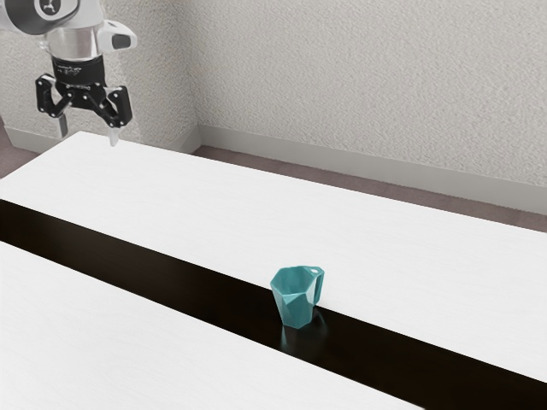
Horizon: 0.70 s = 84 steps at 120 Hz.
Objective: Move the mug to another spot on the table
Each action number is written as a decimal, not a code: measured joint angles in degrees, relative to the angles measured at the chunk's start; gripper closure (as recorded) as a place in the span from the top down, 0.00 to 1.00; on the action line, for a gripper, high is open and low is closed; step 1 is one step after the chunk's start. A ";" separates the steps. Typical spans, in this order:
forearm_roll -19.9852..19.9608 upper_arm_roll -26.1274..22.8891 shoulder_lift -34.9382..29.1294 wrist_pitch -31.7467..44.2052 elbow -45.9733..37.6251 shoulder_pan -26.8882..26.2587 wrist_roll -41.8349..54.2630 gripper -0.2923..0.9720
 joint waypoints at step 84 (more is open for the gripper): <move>-3.44 -4.60 20.39 27.18 1.61 -20.33 -8.15 0.77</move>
